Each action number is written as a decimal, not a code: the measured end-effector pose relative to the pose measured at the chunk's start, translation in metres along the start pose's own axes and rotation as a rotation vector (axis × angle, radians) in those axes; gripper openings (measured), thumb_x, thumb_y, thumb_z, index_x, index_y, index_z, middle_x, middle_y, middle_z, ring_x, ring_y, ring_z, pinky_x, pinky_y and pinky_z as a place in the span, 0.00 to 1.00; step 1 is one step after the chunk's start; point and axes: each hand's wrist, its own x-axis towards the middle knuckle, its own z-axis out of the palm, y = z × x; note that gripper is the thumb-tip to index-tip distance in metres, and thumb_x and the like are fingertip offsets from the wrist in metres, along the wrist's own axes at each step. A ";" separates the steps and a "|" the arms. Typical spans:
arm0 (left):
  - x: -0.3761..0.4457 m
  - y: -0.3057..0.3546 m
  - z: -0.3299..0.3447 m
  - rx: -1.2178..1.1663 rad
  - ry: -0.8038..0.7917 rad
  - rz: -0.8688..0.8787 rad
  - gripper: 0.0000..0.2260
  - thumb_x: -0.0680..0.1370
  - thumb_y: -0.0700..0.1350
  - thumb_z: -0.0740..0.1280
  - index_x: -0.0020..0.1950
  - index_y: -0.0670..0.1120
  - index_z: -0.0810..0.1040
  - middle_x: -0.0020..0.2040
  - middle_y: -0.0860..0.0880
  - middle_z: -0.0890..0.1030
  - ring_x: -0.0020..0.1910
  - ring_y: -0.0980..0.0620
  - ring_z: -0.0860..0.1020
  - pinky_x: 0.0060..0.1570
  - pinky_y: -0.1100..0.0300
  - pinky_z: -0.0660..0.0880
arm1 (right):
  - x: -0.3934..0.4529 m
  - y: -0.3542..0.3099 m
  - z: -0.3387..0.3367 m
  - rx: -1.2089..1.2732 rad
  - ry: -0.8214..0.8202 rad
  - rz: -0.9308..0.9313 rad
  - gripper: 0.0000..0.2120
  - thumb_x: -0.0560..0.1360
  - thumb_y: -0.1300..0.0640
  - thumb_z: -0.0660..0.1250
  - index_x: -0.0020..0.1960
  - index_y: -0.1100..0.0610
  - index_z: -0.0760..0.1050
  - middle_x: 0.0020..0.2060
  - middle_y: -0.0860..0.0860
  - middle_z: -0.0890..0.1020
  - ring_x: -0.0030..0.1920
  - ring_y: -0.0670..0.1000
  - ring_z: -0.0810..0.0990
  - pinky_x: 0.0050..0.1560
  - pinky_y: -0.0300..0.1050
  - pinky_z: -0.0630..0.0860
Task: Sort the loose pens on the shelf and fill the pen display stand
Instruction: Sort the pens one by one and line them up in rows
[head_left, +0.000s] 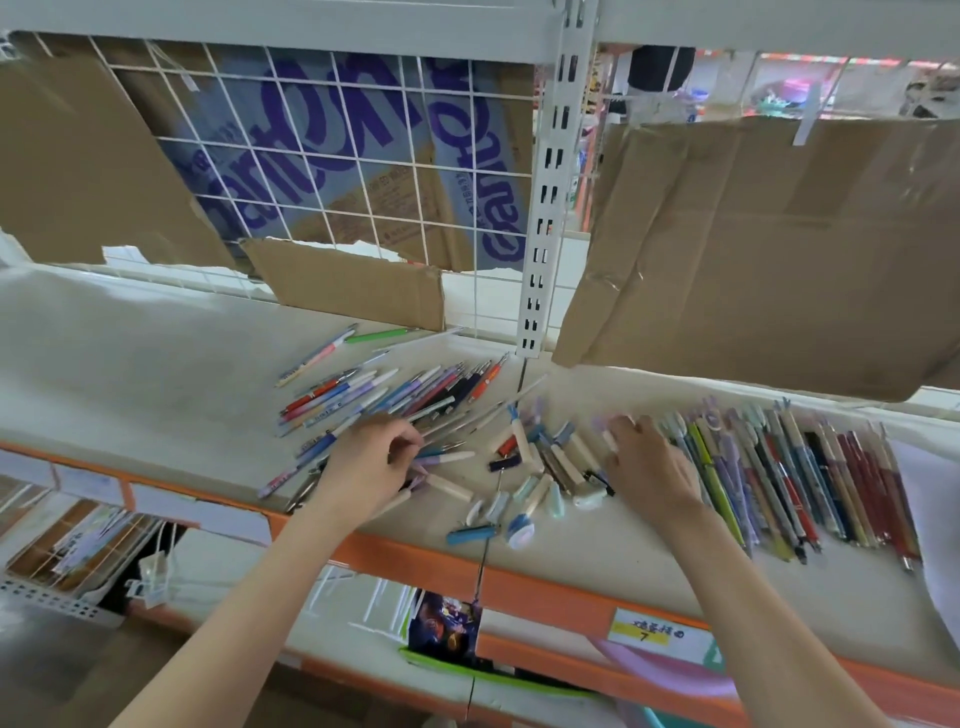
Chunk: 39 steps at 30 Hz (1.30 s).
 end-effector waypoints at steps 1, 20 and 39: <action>0.000 0.000 0.001 0.015 -0.003 0.005 0.05 0.76 0.38 0.67 0.48 0.43 0.81 0.46 0.49 0.80 0.45 0.52 0.76 0.44 0.62 0.69 | -0.001 -0.007 -0.001 -0.008 0.034 -0.006 0.17 0.77 0.60 0.57 0.65 0.56 0.67 0.58 0.56 0.70 0.55 0.60 0.75 0.46 0.48 0.71; -0.005 -0.018 -0.011 0.094 -0.117 -0.047 0.08 0.79 0.48 0.62 0.51 0.45 0.76 0.49 0.48 0.74 0.47 0.49 0.73 0.45 0.54 0.71 | -0.032 -0.127 0.051 0.029 -0.103 -0.833 0.16 0.76 0.48 0.63 0.60 0.56 0.72 0.60 0.51 0.70 0.62 0.53 0.63 0.63 0.50 0.65; -0.024 -0.001 -0.022 -0.332 -0.054 -0.003 0.08 0.77 0.40 0.65 0.43 0.53 0.73 0.36 0.56 0.78 0.38 0.62 0.76 0.37 0.73 0.68 | 0.001 -0.075 0.005 1.068 -0.062 -0.298 0.07 0.72 0.61 0.71 0.42 0.49 0.79 0.34 0.42 0.81 0.35 0.38 0.77 0.41 0.29 0.72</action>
